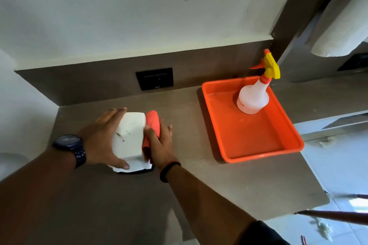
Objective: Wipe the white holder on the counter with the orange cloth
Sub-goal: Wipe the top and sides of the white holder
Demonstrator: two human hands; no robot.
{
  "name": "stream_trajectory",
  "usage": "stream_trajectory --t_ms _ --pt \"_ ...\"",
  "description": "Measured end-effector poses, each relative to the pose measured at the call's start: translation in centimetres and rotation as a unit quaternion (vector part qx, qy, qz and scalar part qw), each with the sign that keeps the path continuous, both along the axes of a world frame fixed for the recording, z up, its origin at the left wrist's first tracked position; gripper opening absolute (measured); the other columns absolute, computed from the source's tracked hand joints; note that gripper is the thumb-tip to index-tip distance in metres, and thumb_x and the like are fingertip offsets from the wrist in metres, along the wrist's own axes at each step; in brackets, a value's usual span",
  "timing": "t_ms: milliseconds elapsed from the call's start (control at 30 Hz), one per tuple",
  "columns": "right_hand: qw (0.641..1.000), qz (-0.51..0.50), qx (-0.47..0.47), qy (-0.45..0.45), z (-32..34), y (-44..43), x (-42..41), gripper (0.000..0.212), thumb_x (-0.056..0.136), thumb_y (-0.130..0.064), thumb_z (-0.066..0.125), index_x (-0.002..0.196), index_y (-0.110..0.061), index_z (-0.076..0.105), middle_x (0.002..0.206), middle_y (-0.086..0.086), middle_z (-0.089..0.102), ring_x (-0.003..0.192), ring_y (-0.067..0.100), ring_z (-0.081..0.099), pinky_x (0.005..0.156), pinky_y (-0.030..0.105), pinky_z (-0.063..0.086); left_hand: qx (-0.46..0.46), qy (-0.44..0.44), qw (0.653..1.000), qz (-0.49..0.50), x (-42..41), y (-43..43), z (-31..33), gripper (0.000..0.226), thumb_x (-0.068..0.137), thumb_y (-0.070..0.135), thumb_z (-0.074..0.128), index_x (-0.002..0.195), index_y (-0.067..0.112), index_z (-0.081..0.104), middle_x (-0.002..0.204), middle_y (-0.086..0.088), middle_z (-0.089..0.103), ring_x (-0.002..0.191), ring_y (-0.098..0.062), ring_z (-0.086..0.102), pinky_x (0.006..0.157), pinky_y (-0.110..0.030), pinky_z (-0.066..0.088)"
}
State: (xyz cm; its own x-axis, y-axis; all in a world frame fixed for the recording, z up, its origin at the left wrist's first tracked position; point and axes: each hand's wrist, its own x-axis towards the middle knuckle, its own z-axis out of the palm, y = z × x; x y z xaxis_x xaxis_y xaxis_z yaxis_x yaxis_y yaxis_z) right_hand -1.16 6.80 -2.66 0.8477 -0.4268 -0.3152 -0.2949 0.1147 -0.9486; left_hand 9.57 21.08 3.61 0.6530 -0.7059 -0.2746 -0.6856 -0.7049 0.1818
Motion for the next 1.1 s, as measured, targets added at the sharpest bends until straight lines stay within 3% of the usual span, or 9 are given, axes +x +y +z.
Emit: stream_trajectory --t_ms 67,167,233,367,500,667,833,1000,1100 --pt "0.997 -0.014 -0.074 -0.015 -0.1 0.6 0.7 0.07 0.088 -0.057 0.041 0.151 -0.033 0.022 0.164 -0.005 0.019 0.152 0.013 0.001 0.123 0.047 0.007 -0.017 -0.01 1.0 -0.008 0.3 0.1 -0.3 0.155 0.02 0.082 0.067 0.148 0.018 0.007 0.156 -0.008 0.019 0.141 -0.024 0.017 0.11 -0.04 0.027" --pt "0.996 -0.019 -0.068 -0.056 -0.4 0.6 1.4 0.062 0.091 -0.056 0.043 0.147 -0.044 0.022 0.16 -0.006 0.028 0.149 0.017 0.022 0.121 0.051 0.023 -0.038 -0.018 0.999 -0.018 0.4 0.2 -0.6 0.15 0.022 0.081 0.069 0.146 0.015 0.015 0.152 -0.01 0.027 0.136 -0.028 0.026 0.107 -0.043 0.032" --pt "0.995 -0.044 -0.046 -0.072 -0.7 1.0 1.3 0.061 0.089 -0.056 0.045 0.146 -0.042 0.029 0.155 -0.005 0.038 0.139 0.013 0.037 0.116 0.05 0.034 -0.044 -0.021 0.999 -0.02 0.4 0.1 -0.6 0.148 0.024 0.077 0.071 0.145 0.013 0.017 0.15 -0.01 0.029 0.135 -0.029 0.028 0.108 -0.043 0.032" --pt "0.99 -0.11 -0.036 -0.079 -1.4 2.9 -0.4 0.064 0.083 -0.063 0.047 0.143 -0.045 0.034 0.143 -0.014 0.046 0.132 0.01 0.044 0.112 0.048 0.039 -0.04 -0.029 0.999 -0.02 0.3 -0.2 -0.7 0.145 0.025 0.071 0.075 0.144 0.011 0.021 0.148 -0.011 0.033 0.133 -0.031 0.031 0.107 -0.044 0.033" --pt "0.986 -0.122 -0.051 -0.102 -1.7 3.9 -1.6 0.056 0.084 -0.058 0.051 0.136 -0.059 0.031 0.146 -0.017 0.042 0.136 0.01 0.042 0.111 0.049 0.041 -0.033 -0.037 0.999 -0.018 0.4 -0.3 -0.8 0.147 0.021 0.074 0.072 0.144 0.01 0.023 0.146 -0.012 0.036 0.13 -0.033 0.036 0.103 -0.046 0.036" --pt "0.986 -0.081 -0.107 -0.103 -1.1 2.2 0.8 0.059 0.089 -0.05 0.045 0.145 -0.038 0.033 0.153 -0.005 0.042 0.14 0.016 0.038 0.113 0.051 0.037 -0.018 -0.046 0.998 -0.029 0.9 0.2 -1.1 0.147 0.022 0.081 0.069 0.143 0.01 0.024 0.145 -0.014 0.039 0.126 -0.036 0.042 0.1 -0.051 0.041" --pt "0.994 -0.077 -0.057 -0.056 -1.7 1.5 1.8 0.059 0.088 -0.052 0.045 0.144 -0.037 0.036 0.151 -0.003 0.044 0.138 0.018 0.04 0.115 0.05 0.034 -0.022 -0.046 0.998 -0.031 1.0 -0.1 -1.0 0.147 0.022 0.082 0.068 0.143 0.01 0.024 0.145 -0.015 0.037 0.127 -0.036 0.04 0.102 -0.051 0.038" --pt "0.985 -0.111 -0.088 -0.098 -3.0 3.9 -1.0 0.054 0.089 -0.054 0.048 0.14 -0.055 0.03 0.145 -0.025 0.039 0.136 0.006 0.039 0.111 0.047 0.04 -0.048 -0.043 0.997 -0.03 0.7 -0.1 -1.0 0.141 0.022 0.075 0.071 0.139 0.009 0.029 0.14 -0.016 0.043 0.123 -0.038 0.044 0.098 -0.053 0.042" --pt "0.974 -0.103 -0.142 -0.145 -2.7 3.7 -1.0 0.055 0.091 -0.055 0.044 0.143 -0.045 0.031 0.146 -0.021 0.04 0.136 -0.003 0.032 0.113 0.044 0.036 -0.045 -0.052 0.997 -0.037 0.8 -0.1 -0.9 0.139 0.022 0.075 0.074 0.138 0.012 0.029 0.137 -0.014 0.045 0.12 -0.037 0.047 0.094 -0.051 0.045"
